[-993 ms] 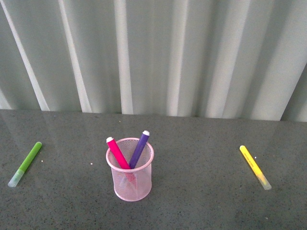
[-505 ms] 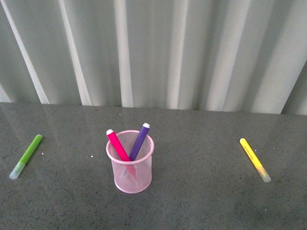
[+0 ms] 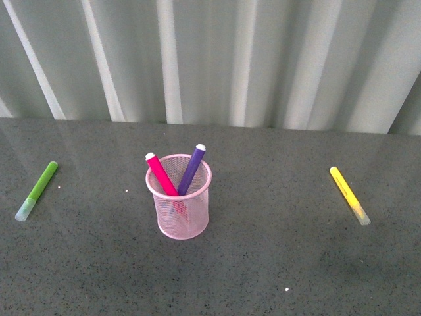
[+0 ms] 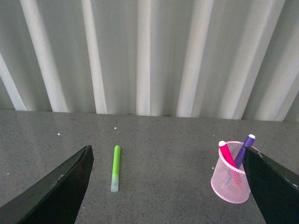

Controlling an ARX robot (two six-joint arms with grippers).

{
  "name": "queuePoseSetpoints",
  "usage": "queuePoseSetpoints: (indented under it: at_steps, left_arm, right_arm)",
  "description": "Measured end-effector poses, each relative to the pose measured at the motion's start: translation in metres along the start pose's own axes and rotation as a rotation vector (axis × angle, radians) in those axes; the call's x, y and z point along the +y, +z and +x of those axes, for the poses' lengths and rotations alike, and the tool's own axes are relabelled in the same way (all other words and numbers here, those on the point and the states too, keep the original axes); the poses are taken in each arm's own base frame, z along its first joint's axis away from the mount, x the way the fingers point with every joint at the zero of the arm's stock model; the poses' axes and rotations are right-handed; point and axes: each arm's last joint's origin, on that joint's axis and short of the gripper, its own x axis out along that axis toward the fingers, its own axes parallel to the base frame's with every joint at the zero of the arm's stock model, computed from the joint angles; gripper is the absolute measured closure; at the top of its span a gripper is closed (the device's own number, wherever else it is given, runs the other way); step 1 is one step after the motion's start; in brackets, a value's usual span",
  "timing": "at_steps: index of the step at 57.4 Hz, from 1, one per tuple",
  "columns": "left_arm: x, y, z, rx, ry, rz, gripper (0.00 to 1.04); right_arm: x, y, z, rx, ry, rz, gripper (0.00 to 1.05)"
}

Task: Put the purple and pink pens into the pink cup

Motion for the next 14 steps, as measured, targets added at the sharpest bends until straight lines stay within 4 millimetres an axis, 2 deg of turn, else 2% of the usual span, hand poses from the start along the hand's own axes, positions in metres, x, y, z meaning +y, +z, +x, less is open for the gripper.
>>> queuePoseSetpoints:
  at_steps: [14]
  left_arm:
    - [0.0,0.0,0.0,0.0,0.0,0.0,0.07]
  right_arm:
    - [0.0,0.0,0.0,0.0,0.0,0.0,0.07]
